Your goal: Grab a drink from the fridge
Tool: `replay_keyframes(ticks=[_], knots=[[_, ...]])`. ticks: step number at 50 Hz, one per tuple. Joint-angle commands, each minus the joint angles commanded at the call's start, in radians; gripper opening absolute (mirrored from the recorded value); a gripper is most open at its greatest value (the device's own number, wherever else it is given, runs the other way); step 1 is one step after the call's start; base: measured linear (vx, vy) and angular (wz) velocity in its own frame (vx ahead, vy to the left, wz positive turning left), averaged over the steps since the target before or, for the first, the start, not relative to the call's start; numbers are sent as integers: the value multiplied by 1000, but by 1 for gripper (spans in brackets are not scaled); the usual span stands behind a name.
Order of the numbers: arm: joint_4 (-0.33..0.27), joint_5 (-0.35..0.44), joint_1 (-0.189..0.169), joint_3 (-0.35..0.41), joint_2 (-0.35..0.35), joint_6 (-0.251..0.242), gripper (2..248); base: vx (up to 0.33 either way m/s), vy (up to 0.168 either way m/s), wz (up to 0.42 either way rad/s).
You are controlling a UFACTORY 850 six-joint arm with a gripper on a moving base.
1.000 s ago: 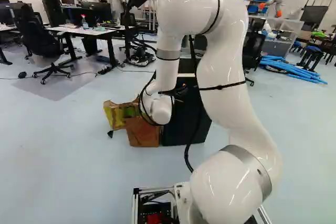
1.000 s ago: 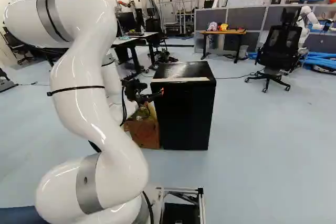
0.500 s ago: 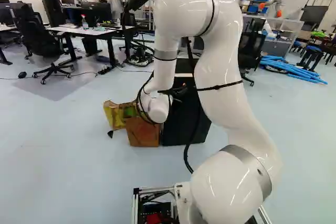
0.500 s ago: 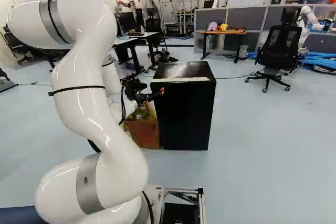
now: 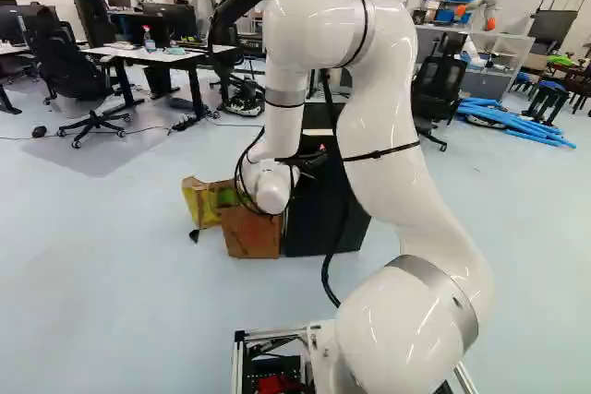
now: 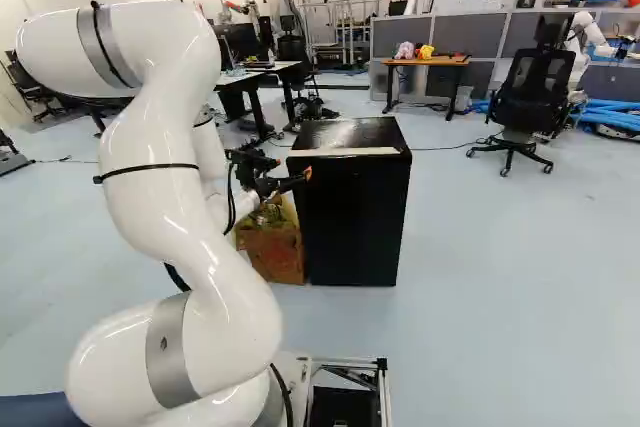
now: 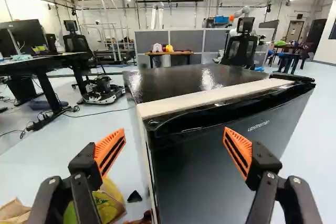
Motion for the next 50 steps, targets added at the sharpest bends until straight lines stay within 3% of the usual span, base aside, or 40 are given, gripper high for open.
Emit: replay_keyframes(ticks=[50], knots=[[213,0,41,-55,-32,0,247,0,0,0]])
